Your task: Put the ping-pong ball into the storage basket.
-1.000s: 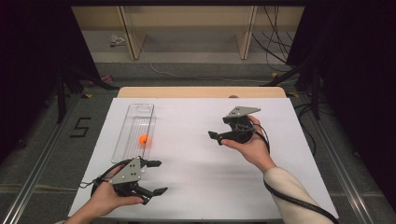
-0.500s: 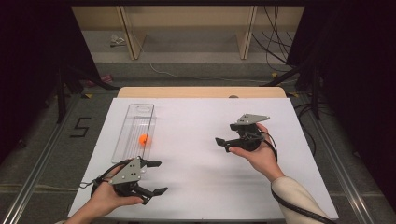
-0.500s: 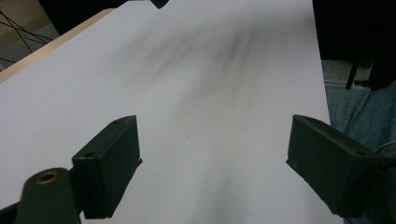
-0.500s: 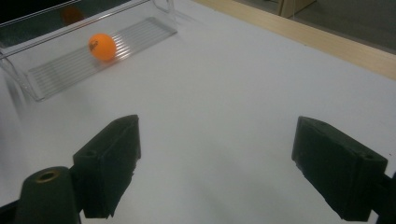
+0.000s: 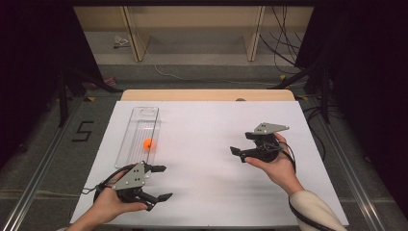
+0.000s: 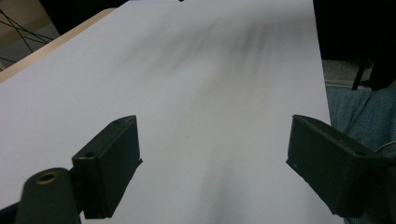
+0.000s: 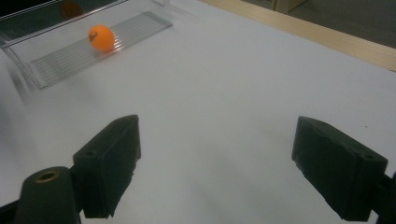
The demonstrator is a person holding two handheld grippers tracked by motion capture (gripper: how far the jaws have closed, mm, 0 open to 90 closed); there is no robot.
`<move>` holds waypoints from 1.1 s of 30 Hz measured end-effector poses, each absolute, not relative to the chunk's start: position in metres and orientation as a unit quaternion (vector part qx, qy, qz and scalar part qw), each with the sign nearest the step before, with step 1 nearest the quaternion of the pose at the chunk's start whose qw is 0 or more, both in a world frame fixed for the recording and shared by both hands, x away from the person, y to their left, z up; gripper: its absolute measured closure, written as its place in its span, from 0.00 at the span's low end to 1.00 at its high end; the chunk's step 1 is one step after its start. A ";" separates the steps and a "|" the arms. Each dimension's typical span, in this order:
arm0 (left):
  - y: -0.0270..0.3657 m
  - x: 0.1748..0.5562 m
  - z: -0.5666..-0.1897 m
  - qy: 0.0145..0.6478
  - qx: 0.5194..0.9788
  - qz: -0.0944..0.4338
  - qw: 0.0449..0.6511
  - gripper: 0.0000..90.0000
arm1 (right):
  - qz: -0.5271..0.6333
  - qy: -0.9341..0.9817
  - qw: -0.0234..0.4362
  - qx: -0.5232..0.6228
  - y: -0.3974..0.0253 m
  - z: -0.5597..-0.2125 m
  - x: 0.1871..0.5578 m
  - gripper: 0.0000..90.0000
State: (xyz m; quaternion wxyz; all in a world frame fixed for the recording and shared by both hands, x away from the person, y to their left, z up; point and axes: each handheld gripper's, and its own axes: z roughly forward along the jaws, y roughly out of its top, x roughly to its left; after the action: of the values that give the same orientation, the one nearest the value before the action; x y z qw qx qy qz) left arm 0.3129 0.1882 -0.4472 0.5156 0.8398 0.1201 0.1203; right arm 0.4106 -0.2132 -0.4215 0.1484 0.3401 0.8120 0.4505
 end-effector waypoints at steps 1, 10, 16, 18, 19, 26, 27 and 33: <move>0.188 0.313 -0.447 0.120 0.840 0.120 0.516 0.19 | 0.451 0.811 0.148 0.341 -0.215 -0.421 0.409 0.18; 0.188 0.313 -0.447 0.121 0.840 0.121 0.515 0.19 | 0.453 0.805 0.151 0.354 -0.231 -0.424 0.397 0.18; 0.189 0.313 -0.447 0.121 0.839 0.122 0.516 0.19 | 0.451 0.804 0.149 0.358 -0.239 -0.427 0.389 0.18; 0.189 0.313 -0.447 0.121 0.839 0.122 0.516 0.19 | 0.451 0.804 0.148 0.359 -0.241 -0.428 0.387 0.18; 0.189 0.313 -0.447 0.121 0.839 0.122 0.516 0.19 | 0.450 0.804 0.147 0.360 -0.241 -0.428 0.386 0.18; 0.189 0.313 -0.447 0.123 0.838 0.122 0.517 0.19 | 0.449 0.803 0.148 0.363 -0.247 -0.430 0.381 0.18; 0.189 0.313 -0.447 0.123 0.839 0.122 0.516 0.19 | 0.449 0.803 0.148 0.363 -0.249 -0.430 0.381 0.18; 0.189 0.313 -0.447 0.124 0.839 0.122 0.517 0.19 | 0.447 0.802 0.147 0.367 -0.253 -0.431 0.377 0.18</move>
State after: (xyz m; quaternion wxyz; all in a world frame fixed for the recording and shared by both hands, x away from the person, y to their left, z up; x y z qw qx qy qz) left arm 0.3130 0.1892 -0.4471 0.5165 0.8385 0.1237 0.1217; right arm 0.3768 -0.2534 -0.4314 0.1472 0.3673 0.8023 0.4468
